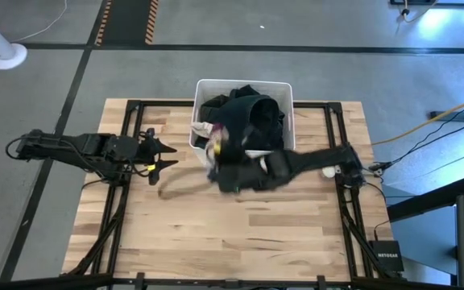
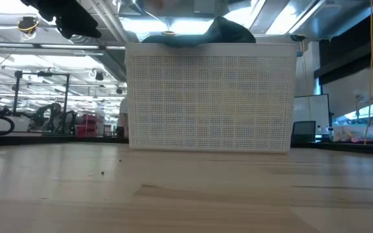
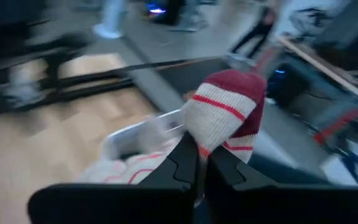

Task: Sort clothes
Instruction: Put the red sock into the white laundry organizer, then adjust the blue pants on the white laundry organizer

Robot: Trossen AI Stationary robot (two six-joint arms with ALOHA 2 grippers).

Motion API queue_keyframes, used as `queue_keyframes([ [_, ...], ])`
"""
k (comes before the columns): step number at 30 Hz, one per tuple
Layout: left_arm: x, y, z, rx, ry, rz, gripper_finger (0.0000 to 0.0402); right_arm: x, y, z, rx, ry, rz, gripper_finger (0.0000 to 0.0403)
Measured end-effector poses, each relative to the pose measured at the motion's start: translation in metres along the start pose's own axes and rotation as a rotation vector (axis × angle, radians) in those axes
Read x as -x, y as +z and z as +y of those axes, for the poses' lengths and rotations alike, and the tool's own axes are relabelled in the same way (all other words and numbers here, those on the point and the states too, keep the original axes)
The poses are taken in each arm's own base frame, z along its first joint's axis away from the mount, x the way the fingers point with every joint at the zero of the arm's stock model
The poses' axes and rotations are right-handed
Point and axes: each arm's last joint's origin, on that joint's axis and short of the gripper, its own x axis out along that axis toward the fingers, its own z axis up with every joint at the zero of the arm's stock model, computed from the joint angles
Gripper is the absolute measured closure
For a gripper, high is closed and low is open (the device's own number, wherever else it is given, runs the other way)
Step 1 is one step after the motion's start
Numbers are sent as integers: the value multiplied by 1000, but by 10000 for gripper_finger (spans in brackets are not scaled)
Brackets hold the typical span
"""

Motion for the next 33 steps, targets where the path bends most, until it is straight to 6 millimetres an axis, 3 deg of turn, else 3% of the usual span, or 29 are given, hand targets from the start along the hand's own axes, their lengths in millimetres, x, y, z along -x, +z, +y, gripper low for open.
queue_keyframes([
  [9,0,0,0,-14,0,0,221,-84,17,-74,-137,-235,32,369],
  [14,0,0,0,-34,0,0,221,-124,18,-102,-274,-154,63,341],
  [18,0,0,0,-48,0,0,221,-142,16,-110,-312,-56,86,302],
  [22,0,-2,0,-53,2,15,221,-145,11,-109,-273,-37,124,246],
  [26,0,-3,1,-59,5,31,221,-127,14,-112,-228,21,156,202],
  [30,0,-3,1,-44,5,29,221,-101,12,-110,-232,35,217,186],
  [33,0,-3,0,-34,4,28,221,-92,-1,-108,-254,-19,324,188],
])
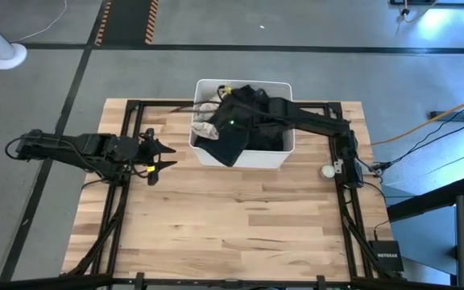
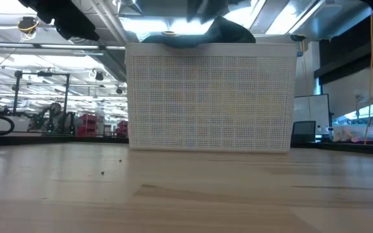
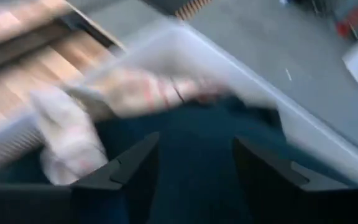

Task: Sort clothes
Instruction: Adjust the blue pants on the white laundry organizer

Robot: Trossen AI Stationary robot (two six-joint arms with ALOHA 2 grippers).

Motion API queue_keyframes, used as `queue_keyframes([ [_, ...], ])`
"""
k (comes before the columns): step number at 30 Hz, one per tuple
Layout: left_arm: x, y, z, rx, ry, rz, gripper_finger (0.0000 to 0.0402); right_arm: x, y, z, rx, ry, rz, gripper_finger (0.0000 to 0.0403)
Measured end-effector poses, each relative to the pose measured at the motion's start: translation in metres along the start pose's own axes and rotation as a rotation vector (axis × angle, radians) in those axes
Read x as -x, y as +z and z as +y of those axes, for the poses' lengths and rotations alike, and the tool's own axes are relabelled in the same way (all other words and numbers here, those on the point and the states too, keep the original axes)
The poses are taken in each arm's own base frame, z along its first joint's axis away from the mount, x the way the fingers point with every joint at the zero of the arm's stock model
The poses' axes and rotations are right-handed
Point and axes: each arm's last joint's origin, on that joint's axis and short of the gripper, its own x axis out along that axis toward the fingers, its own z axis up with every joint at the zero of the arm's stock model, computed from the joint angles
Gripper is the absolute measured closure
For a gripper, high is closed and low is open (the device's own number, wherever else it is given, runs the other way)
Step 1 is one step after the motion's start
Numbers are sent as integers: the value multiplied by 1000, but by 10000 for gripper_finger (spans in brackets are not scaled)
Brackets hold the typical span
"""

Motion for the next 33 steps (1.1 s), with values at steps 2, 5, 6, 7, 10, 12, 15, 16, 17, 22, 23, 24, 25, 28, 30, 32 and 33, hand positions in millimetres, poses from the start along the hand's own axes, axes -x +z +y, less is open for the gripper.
queue_keyframes([
  [2,0,0,0,3,0,-1,221,-3,-11,-6,-32,-52,94,194],
  [5,0,0,0,6,-1,-3,221,-17,-27,-13,-54,-131,233,209],
  [6,0,0,0,6,-1,-3,221,-25,-32,-14,-55,-157,261,214],
  [7,0,0,0,8,-1,-4,221,-34,-38,-14,-57,-182,284,219],
  [10,0,1,0,19,-1,-7,221,-64,-48,-18,-71,-223,326,230],
  [12,0,1,0,18,-1,-7,221,-88,-53,-24,-118,-217,331,236],
  [15,0,1,0,16,-1,-6,221,-128,-67,-31,-195,-159,364,243],
  [16,0,1,0,11,-1,-6,221,-140,-72,-33,-227,-126,379,244],
  [17,0,1,0,8,-1,-6,221,-151,-79,-34,-258,-90,389,246],
  [22,0,0,0,5,-3,2,221,-179,-106,-41,-323,-9,449,249],
  [23,0,0,0,5,-3,2,221,-180,-108,-41,-317,-12,457,249],
  [24,0,0,0,5,-3,2,221,-180,-107,-41,-309,-12,462,249],
  [25,0,0,0,5,-3,1,221,-176,-104,-42,-299,-3,465,249],
  [28,0,2,0,4,-6,-16,221,-153,-87,-43,-272,24,426,249],
  [30,0,2,0,6,-7,-22,221,-133,-73,-41,-260,35,373,249],
  [32,0,3,-1,9,-9,-30,221,-104,-53,-43,-265,87,295,249],
  [33,0,3,-1,9,-9,-30,221,-88,-43,-45,-269,101,255,249],
])
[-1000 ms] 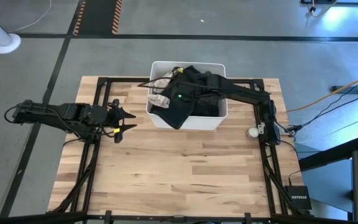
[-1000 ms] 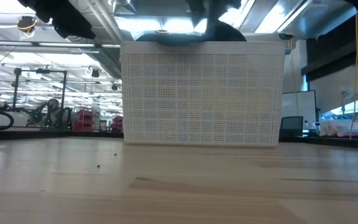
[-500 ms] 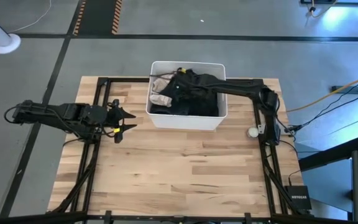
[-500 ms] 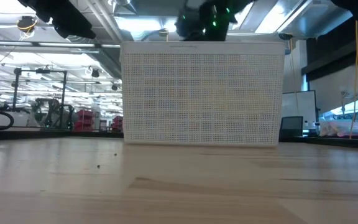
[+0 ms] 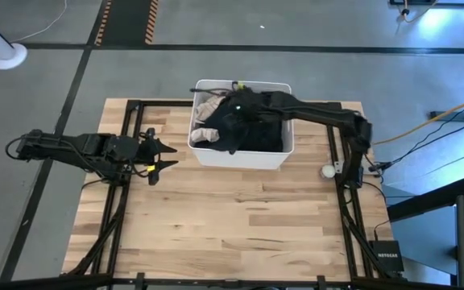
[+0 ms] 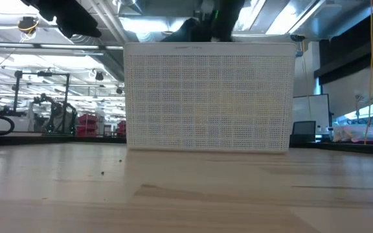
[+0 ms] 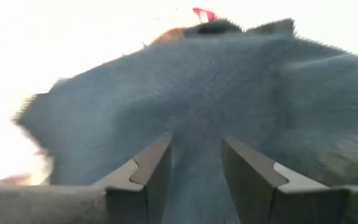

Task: Sort clothes
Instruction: Adjust the blue pants on the white laundry organizer, then return to Home Position

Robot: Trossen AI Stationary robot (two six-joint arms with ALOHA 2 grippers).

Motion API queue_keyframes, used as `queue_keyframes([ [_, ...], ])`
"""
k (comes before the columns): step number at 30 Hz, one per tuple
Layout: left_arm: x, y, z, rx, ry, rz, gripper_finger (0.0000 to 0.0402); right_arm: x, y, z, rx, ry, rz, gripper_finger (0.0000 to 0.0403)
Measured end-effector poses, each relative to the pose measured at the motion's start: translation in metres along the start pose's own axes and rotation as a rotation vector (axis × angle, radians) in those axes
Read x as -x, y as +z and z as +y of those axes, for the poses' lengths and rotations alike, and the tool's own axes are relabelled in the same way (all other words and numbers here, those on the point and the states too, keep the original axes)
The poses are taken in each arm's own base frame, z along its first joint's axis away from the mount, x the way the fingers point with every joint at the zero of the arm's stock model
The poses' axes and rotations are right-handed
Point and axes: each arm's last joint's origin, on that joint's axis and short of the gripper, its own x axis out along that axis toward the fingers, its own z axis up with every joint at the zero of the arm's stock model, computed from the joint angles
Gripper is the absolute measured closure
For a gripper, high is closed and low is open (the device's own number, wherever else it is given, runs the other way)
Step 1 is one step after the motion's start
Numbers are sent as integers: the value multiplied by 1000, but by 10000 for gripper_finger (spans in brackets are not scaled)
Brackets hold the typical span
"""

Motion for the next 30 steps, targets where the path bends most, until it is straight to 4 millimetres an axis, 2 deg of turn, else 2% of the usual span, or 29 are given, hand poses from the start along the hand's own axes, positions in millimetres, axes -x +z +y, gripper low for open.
queue_keyframes([
  [2,0,0,0,0,0,2,221,28,3,2,22,18,-41,249],
  [4,0,0,0,-1,0,3,221,46,2,8,53,49,-83,249],
  [6,0,0,0,-2,0,3,221,63,-4,15,104,76,-117,249],
  [9,2,0,0,-10,-9,-6,221,98,-17,31,220,193,-199,249],
  [12,7,0,-1,-25,-27,-29,221,124,-44,51,381,283,-237,249],
  [17,15,-5,0,-9,-52,-80,221,142,-100,79,613,434,-261,249],
  [20,16,-13,2,4,-60,-132,221,142,-124,78,665,493,-256,261],
  [23,17,-21,4,60,-72,-197,221,123,-144,65,669,492,-253,291],
  [25,18,-23,5,94,-81,-242,222,113,-155,50,641,530,-251,318],
  [30,15,-31,6,5,-46,-246,222,91,-175,0,511,690,-386,387],
])
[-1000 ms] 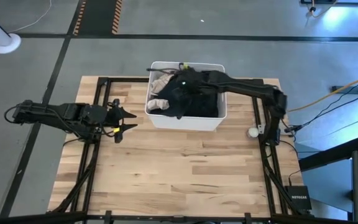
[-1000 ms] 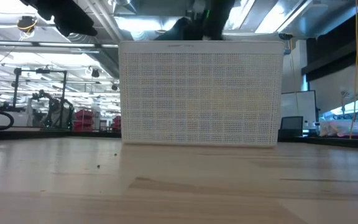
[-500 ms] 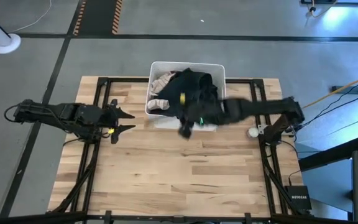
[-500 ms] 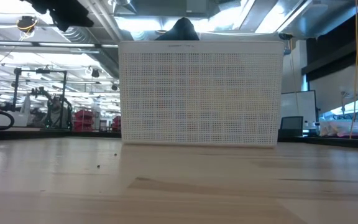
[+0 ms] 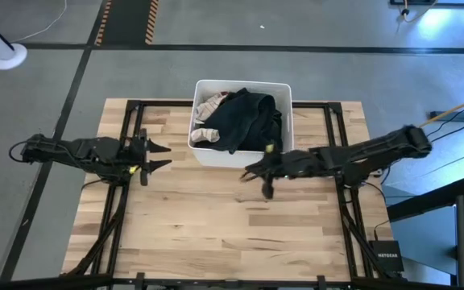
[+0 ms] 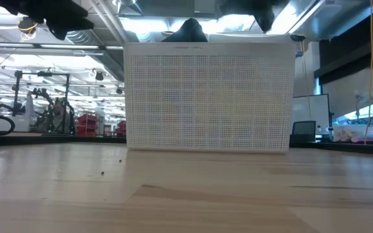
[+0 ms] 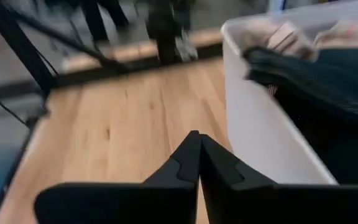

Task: Sort clothes
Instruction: Return to Home Position

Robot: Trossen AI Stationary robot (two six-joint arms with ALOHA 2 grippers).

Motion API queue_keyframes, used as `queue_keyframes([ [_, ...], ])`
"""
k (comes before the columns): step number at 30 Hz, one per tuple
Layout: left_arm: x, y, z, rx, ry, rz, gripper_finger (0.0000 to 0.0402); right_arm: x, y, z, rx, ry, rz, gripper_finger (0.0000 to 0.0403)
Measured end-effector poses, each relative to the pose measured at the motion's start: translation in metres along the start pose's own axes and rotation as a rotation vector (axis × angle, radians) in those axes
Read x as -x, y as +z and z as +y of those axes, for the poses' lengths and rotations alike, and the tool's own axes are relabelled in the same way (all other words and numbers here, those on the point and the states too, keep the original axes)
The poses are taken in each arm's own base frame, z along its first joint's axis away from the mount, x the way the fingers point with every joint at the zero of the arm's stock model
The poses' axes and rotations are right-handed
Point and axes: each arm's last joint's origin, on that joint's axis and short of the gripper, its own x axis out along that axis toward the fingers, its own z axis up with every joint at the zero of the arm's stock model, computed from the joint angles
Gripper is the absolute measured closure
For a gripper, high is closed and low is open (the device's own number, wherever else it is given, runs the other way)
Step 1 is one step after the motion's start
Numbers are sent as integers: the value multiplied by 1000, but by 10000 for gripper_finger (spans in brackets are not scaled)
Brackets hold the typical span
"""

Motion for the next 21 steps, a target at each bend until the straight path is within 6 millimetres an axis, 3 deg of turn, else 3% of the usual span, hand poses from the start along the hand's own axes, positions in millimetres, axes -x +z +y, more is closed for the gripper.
queue_keyframes([
  [5,-1,2,-1,-51,1,-25,222,27,-38,-23,14,99,-257,379],
  [9,-1,-1,0,-150,3,4,222,42,-65,-35,33,109,-317,354],
  [16,-1,2,0,-57,2,-16,222,55,-90,-45,48,119,-389,338],
  [21,-1,-4,0,-105,3,38,222,62,-105,-51,97,132,-433,338],
])
